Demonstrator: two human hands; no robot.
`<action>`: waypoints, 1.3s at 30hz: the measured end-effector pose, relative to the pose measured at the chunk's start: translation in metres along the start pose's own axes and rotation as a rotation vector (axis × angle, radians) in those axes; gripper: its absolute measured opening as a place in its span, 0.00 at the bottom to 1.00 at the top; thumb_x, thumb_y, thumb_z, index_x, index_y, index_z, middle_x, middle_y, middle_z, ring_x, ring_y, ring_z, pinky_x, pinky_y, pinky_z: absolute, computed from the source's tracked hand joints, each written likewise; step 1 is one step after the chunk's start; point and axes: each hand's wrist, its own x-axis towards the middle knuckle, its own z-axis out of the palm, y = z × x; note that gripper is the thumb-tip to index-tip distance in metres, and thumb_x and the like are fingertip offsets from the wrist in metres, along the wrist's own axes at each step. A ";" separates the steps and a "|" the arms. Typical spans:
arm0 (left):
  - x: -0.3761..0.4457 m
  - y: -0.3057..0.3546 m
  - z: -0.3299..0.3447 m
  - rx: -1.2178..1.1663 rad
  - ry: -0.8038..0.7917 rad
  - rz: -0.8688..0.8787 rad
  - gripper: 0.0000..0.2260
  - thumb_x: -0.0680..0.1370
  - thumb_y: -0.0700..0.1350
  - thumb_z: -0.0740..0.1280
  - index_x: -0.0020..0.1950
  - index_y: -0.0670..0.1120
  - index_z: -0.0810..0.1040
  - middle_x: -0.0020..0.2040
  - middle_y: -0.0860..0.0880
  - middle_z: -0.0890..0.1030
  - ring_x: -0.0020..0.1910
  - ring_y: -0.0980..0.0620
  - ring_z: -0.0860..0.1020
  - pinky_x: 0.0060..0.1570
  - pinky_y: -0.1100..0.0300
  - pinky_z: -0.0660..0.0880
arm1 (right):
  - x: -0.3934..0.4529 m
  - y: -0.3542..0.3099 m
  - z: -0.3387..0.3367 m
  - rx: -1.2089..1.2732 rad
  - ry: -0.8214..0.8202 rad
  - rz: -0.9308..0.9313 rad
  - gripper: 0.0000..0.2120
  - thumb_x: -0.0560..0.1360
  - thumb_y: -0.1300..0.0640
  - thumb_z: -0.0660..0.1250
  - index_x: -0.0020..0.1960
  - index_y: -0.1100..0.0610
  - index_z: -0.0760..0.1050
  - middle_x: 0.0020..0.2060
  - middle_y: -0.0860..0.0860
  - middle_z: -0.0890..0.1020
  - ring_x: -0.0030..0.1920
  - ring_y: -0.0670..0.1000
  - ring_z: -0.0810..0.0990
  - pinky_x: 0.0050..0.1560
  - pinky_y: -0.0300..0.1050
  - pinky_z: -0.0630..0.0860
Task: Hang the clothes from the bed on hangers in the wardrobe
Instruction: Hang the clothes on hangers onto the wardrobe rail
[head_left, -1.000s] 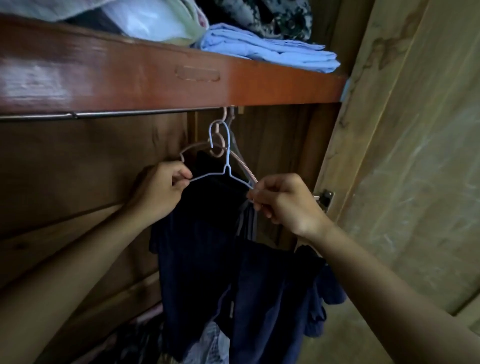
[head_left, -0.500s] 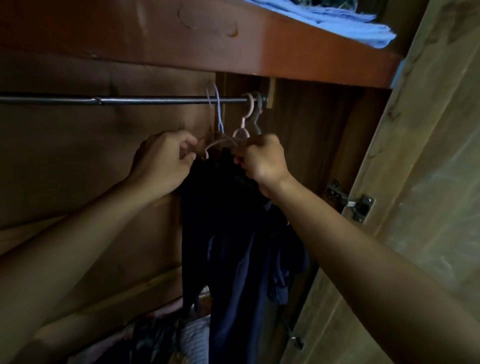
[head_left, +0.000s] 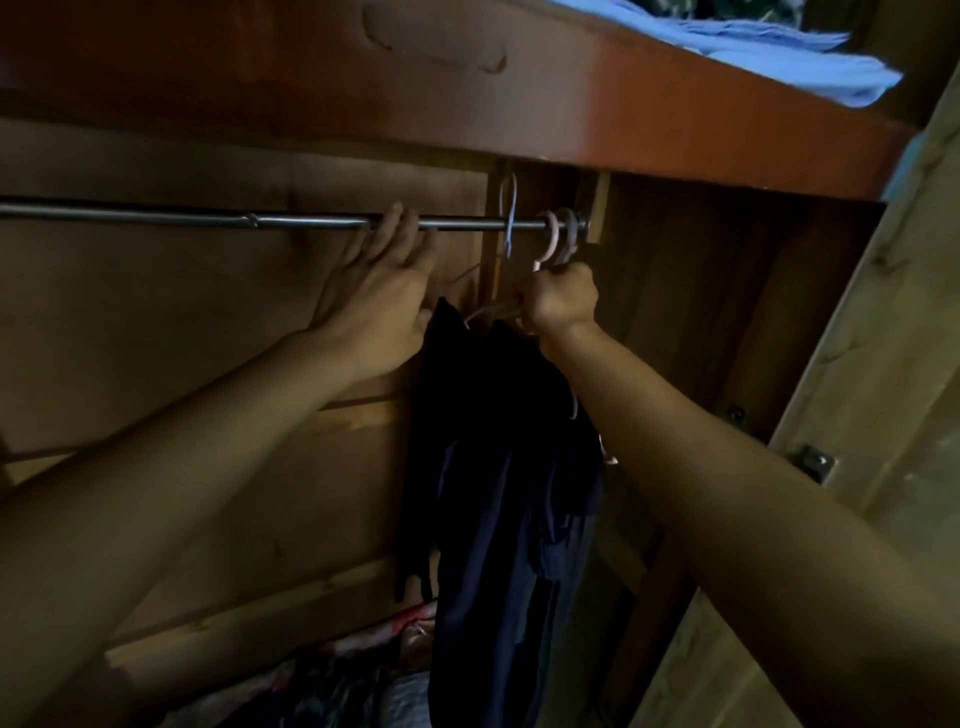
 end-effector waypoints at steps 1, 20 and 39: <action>0.002 -0.002 0.000 0.041 -0.004 -0.009 0.37 0.78 0.49 0.66 0.80 0.42 0.50 0.80 0.41 0.49 0.79 0.45 0.43 0.77 0.50 0.44 | 0.002 0.002 0.001 0.007 0.002 0.008 0.11 0.73 0.58 0.67 0.52 0.62 0.81 0.45 0.57 0.84 0.43 0.57 0.83 0.29 0.42 0.70; -0.001 -0.004 0.013 -0.061 -0.247 -0.061 0.42 0.77 0.54 0.68 0.81 0.46 0.45 0.80 0.43 0.37 0.78 0.46 0.34 0.77 0.46 0.45 | -0.008 0.046 -0.010 -0.059 -0.152 0.040 0.11 0.77 0.62 0.66 0.37 0.61 0.79 0.34 0.58 0.83 0.31 0.55 0.83 0.37 0.52 0.84; -0.083 0.045 0.024 -0.644 -0.744 -0.049 0.32 0.76 0.53 0.72 0.76 0.49 0.65 0.73 0.50 0.69 0.69 0.56 0.69 0.68 0.62 0.65 | -0.107 0.057 -0.133 -0.871 -0.592 -0.034 0.17 0.77 0.47 0.69 0.62 0.55 0.75 0.55 0.51 0.79 0.52 0.51 0.79 0.44 0.42 0.73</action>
